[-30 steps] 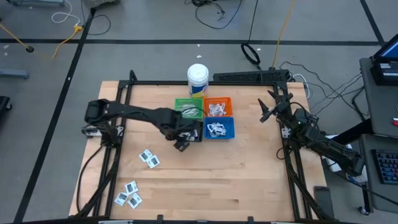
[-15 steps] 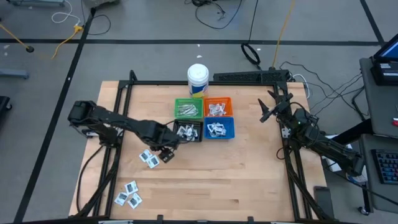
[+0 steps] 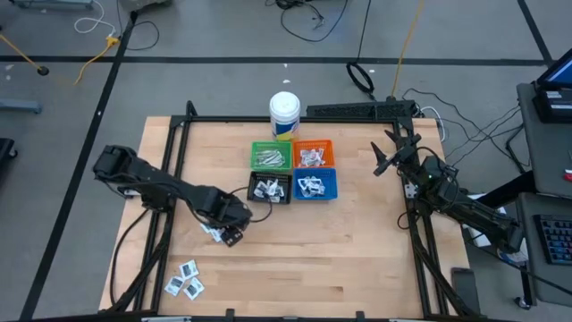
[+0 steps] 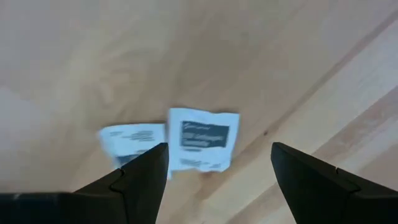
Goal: Pick & Place First Aid Supplies
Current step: Put the black towelette pack into the black basket
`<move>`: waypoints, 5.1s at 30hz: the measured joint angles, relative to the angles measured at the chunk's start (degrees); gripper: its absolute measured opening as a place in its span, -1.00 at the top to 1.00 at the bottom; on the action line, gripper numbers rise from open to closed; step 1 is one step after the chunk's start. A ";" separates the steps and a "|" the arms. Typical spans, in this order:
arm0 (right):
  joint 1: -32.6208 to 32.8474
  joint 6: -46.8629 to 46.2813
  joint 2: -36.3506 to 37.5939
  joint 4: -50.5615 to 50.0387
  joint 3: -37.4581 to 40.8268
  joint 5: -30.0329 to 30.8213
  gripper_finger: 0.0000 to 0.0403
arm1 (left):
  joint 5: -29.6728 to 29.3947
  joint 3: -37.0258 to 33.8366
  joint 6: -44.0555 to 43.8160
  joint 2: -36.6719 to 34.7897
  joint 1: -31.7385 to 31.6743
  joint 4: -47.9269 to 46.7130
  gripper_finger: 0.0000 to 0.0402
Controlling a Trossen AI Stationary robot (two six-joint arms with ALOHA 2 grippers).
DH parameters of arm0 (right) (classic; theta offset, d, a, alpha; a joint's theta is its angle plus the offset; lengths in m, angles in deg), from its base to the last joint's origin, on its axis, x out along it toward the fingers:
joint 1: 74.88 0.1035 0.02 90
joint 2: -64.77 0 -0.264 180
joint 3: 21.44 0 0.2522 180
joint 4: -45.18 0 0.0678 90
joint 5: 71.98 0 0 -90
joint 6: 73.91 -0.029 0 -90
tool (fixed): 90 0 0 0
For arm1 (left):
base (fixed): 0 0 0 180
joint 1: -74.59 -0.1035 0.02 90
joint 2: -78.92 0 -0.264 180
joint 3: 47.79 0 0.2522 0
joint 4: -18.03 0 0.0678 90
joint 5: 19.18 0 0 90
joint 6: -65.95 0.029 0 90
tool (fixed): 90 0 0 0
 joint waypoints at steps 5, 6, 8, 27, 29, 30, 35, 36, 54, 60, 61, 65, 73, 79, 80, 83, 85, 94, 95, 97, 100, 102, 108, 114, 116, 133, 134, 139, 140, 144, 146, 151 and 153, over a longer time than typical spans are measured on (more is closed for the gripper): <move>0.01 0.00 0.00 -0.01 -0.01 0.01 -0.38 | 1.75 -1.44 -1.28 3.50 1.44 1.92 -0.44; 0.01 0.00 0.00 -0.01 0.00 -0.01 -0.38 | 1.85 -1.89 -1.70 4.09 1.74 2.14 -0.44; 0.01 0.00 0.02 -0.01 0.00 0.01 -0.38 | 2.52 -2.65 -1.92 5.05 2.12 2.75 -0.44; 0.01 0.00 0.00 -0.01 0.00 -0.01 -0.38 | 5.63 -4.36 -1.23 6.75 3.47 7.32 0.80; 0.00 0.00 0.00 -0.01 -0.01 0.00 -0.38 | 5.59 -4.30 -0.78 5.61 3.40 7.52 0.94; 0.01 0.00 0.01 -0.01 -0.02 0.01 -0.38 | 5.53 -4.30 -0.71 4.92 3.24 7.34 0.95; -0.01 0.00 0.00 -0.01 -0.01 0.01 -0.38 | 4.68 -4.30 1.03 0.71 1.54 4.53 0.90; 0.01 0.00 0.00 -0.01 -0.02 -0.01 -0.38 | 4.23 -4.30 1.58 -0.17 1.11 3.28 0.93; 0.00 0.00 0.00 -0.01 -0.01 -0.01 -0.38 | -0.25 2.20 19.46 -3.85 -13.57 -11.45 0.98; 0.00 0.00 0.00 -0.01 -0.02 -0.01 -0.38 | -2.32 11.21 32.18 2.42 -18.78 -15.16 0.98; 0.00 0.00 0.00 -0.01 -0.02 -0.01 -0.38 | -2.72 12.96 34.70 3.57 -19.39 -15.46 0.98; 0.01 0.00 0.00 -0.01 -0.01 0.00 -0.38 | -3.82 19.55 42.79 8.46 -21.55 -16.47 0.98; -0.01 0.00 0.00 -0.01 -0.02 0.00 -0.38 | -4.36 33.90 53.83 18.71 -24.26 -16.54 0.99; -0.01 0.00 0.01 -0.01 0.00 -0.01 -0.38 | -4.43 40.26 55.61 24.59 -25.19 -17.56 0.99; 0.01 0.00 0.00 -0.01 -0.02 0.01 -0.38 | -4.90 40.37 55.61 25.25 -25.16 -17.26 0.99; 0.01 0.00 0.00 -0.01 0.00 -0.01 -0.38 | -5.75 40.36 55.56 27.38 -24.99 -16.58 0.99; 0.00 0.00 0.00 -0.01 0.00 0.00 -0.38 | -6.12 40.33 55.33 28.47 -24.93 -16.05 0.99; 0.00 0.00 0.01 -0.01 -0.02 0.00 -0.38 | -7.29 40.33 52.12 29.86 -24.97 -15.67 0.85; 0.01 0.00 0.00 -0.01 0.00 0.01 -0.38 | -7.25 40.33 52.02 29.88 -24.97 -15.67 0.81; 0.00 0.00 0.01 -0.01 0.00 0.00 -0.38 | -7.27 40.33 51.21 29.87 -24.97 -15.73 0.70; 0.00 0.00 0.00 -0.01 0.00 0.01 -0.38 | -7.20 40.33 50.66 29.86 -24.97 -15.75 0.49; 0.01 0.00 0.00 -0.01 0.00 0.01 -0.38 | -7.19 40.33 49.84 29.86 -24.97 -15.86 0.32; 0.01 0.00 0.02 -0.01 0.00 -0.01 -0.38 | -6.53 41.14 43.36 28.80 -25.56 -18.29 -0.10; 0.01 0.00 0.00 -0.01 -0.01 -0.01 -0.38 | -6.70 41.21 33.32 25.94 -26.51 -18.55 -0.23; 0.00 0.00 0.00 -0.01 0.00 -0.01 -0.38 | -6.68 41.15 27.95 25.10 -26.54 -18.62 -0.23; 0.01 0.00 0.01 -0.02 0.00 0.00 -0.38 | -5.51 16.92 12.94 7.62 -19.15 -11.42 -0.24; 0.01 0.00 0.02 0.00 0.00 -0.01 -0.38 | -4.93 15.33 12.49 6.41 -18.40 -11.45 -0.24; -0.01 0.00 0.00 0.09 0.00 0.01 -0.38 | -3.21 8.36 10.09 1.51 -14.74 -11.16 -0.24; -0.01 0.00 0.01 0.05 0.00 -0.01 -0.38 | -2.64 7.10 9.51 0.72 -14.05 -11.10 -0.24; 0.01 0.00 0.02 -0.01 0.00 0.01 -0.38 | -0.63 2.35 6.41 -2.77 -11.26 -9.19 -0.24; 0.01 0.00 0.00 0.02 0.00 -0.01 -0.38 | -0.12 0.57 4.63 -4.08 -9.73 -8.52 -0.24; 0.00 0.00 0.00 0.04 -0.02 0.00 -0.38 | 1.45 -3.53 0.42 -6.11 -5.98 -8.14 -0.24; 0.01 0.00 0.02 0.01 0.00 0.01 -0.38 | 2.01 -5.17 -0.91 -6.44 -4.46 -7.43 -0.24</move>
